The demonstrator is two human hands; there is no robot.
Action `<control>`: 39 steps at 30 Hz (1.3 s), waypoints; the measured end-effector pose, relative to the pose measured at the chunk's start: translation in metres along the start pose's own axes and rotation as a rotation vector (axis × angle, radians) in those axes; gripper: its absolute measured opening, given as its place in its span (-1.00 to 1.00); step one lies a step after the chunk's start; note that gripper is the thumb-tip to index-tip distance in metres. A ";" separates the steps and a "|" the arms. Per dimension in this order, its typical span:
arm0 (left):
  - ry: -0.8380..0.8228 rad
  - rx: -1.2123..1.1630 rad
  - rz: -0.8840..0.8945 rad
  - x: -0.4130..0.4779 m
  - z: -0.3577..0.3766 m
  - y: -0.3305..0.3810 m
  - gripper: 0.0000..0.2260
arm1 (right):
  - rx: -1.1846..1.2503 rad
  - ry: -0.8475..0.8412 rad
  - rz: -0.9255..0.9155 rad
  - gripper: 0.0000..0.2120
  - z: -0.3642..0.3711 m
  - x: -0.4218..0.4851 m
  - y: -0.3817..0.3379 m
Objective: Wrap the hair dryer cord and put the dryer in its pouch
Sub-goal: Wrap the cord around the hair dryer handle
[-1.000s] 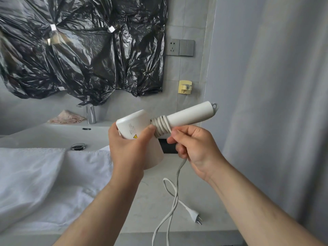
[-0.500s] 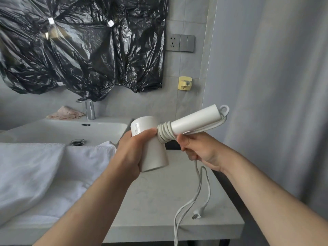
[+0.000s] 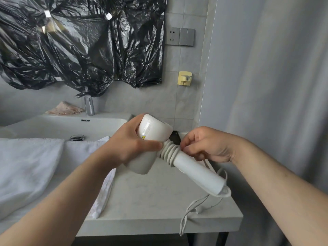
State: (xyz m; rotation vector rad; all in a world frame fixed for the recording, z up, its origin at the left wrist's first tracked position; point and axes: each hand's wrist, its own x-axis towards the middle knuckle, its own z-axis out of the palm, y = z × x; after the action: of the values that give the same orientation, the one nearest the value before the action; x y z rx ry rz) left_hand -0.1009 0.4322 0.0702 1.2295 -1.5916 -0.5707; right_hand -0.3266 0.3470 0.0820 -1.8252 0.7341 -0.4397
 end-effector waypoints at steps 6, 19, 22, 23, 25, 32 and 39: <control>0.109 0.293 0.063 0.002 0.005 0.000 -0.43 | -0.193 0.132 0.027 -0.82 0.008 0.003 -0.008; 0.531 0.511 0.253 0.000 0.016 0.003 -0.19 | -0.031 0.429 0.019 -0.50 0.037 0.008 -0.037; 0.640 0.371 0.251 0.002 0.013 0.002 -0.24 | 0.186 0.480 -0.085 -0.50 0.052 0.005 -0.040; 0.666 0.320 0.239 0.003 0.012 0.003 -0.24 | 0.227 0.511 -0.119 -0.51 0.056 0.004 -0.041; 0.695 0.244 0.223 0.004 0.011 0.004 -0.26 | 0.163 0.628 -0.182 -0.53 0.063 0.007 -0.042; 0.753 0.086 0.239 0.002 0.016 0.013 -0.34 | 0.097 0.828 -0.336 -0.84 0.081 0.016 -0.038; 0.771 -0.101 0.154 0.004 0.018 0.010 -0.37 | 0.336 0.701 -0.410 -0.79 0.087 0.008 -0.034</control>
State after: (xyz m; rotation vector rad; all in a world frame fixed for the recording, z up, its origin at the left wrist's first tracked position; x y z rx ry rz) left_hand -0.1211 0.4288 0.0729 1.0567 -0.9733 -0.0474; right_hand -0.2578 0.4108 0.0818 -1.4848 0.6823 -1.4299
